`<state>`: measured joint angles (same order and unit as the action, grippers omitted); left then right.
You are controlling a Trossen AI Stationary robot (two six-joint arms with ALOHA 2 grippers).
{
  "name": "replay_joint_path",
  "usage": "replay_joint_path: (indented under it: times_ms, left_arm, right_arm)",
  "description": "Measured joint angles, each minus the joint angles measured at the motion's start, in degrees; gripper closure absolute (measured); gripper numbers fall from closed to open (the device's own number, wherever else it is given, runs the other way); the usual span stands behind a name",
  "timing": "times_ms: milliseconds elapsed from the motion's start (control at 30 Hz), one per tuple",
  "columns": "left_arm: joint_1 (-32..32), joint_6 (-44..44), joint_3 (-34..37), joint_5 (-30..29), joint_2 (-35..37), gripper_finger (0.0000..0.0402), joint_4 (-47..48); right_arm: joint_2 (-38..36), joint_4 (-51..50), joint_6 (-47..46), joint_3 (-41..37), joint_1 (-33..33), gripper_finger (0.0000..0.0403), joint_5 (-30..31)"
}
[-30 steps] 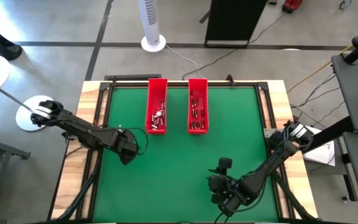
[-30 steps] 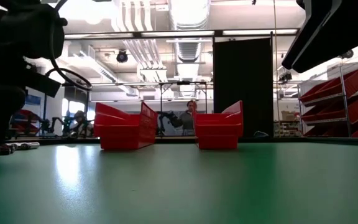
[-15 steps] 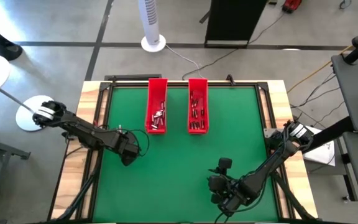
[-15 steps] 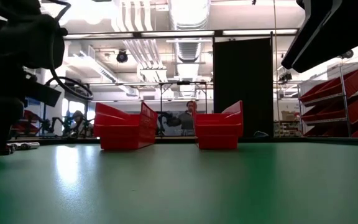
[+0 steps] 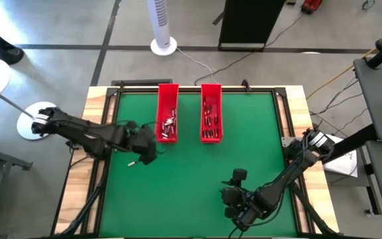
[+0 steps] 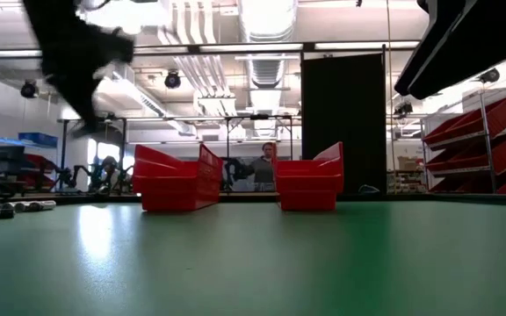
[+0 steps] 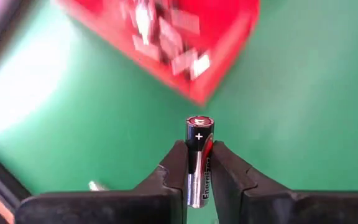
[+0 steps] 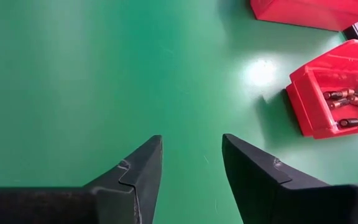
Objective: Sort batteries
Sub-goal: Put the silver battery into the left red bin
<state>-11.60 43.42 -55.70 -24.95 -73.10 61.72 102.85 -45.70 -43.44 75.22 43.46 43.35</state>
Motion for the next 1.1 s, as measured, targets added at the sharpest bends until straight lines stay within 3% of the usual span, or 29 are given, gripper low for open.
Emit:
replay_joint_path:
  times_ms: [100, 333, 600, 700, 833, 1100]
  left_arm:
    - [2.79, -5.39, -4.73, -2.84, -1.35, 0.0376, -1.96]
    - [11.95, -16.38, -10.13, -3.21, -6.1, 0.0367, -7.62]
    - [18.73, -21.01, -13.81, -2.47, -9.71, 0.0283, -8.85]
    - [18.62, -21.86, -14.8, -1.11, -10.12, 0.0259, -9.19]
    - [17.07, -21.12, -13.99, -0.18, -9.38, 0.0256, -7.38]
    - [6.2, -9.01, -2.73, 12.46, -6.45, 0.0279, 6.08]
  right_arm:
    - [0.02, 0.09, 0.0, 0.0, 0.0, 0.0247, -0.02]
    - [-0.01, 0.06, 0.68, 0.0, 0.02, 0.0256, -0.02]
    - [0.01, -1.18, 1.37, 0.0, 0.02, 0.0255, -0.02]
    - [-0.01, -1.54, 1.66, -0.02, 0.04, 0.025, -0.02]
    - [0.0, -1.61, 1.49, -0.38, 0.04, 0.0244, -0.05]
    - [0.01, -1.57, -2.3, -0.6, 0.28, 0.0245, -1.8]
